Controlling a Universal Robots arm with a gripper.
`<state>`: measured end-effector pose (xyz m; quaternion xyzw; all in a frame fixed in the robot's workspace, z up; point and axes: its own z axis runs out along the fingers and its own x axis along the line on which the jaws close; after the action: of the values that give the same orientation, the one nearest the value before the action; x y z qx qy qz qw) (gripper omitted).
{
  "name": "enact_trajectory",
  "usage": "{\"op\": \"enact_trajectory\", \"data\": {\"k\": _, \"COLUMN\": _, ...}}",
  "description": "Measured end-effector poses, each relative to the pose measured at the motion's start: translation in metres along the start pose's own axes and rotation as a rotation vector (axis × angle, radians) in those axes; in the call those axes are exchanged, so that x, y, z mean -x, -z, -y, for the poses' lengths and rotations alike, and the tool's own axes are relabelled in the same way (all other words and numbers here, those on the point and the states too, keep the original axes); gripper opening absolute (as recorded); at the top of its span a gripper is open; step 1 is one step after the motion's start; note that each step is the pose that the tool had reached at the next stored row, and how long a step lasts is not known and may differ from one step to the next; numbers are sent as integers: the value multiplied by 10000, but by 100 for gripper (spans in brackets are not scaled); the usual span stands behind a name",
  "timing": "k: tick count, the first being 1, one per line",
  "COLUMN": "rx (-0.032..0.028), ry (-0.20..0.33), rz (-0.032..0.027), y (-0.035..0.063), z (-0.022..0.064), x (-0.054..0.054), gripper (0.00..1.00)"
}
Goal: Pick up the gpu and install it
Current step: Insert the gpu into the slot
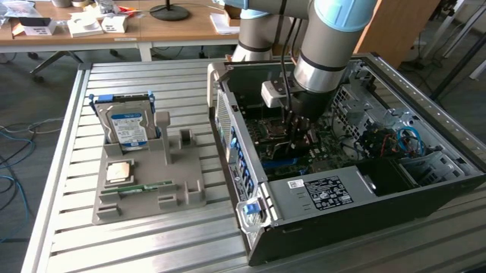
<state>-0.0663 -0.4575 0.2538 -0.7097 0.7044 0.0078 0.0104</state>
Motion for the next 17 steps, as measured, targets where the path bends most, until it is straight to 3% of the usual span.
{"op": "enact_trajectory", "data": {"k": 17, "rx": -5, "ry": -110, "rz": 2, "y": 10, "z": 0, "x": -16, "gripper": 26}}
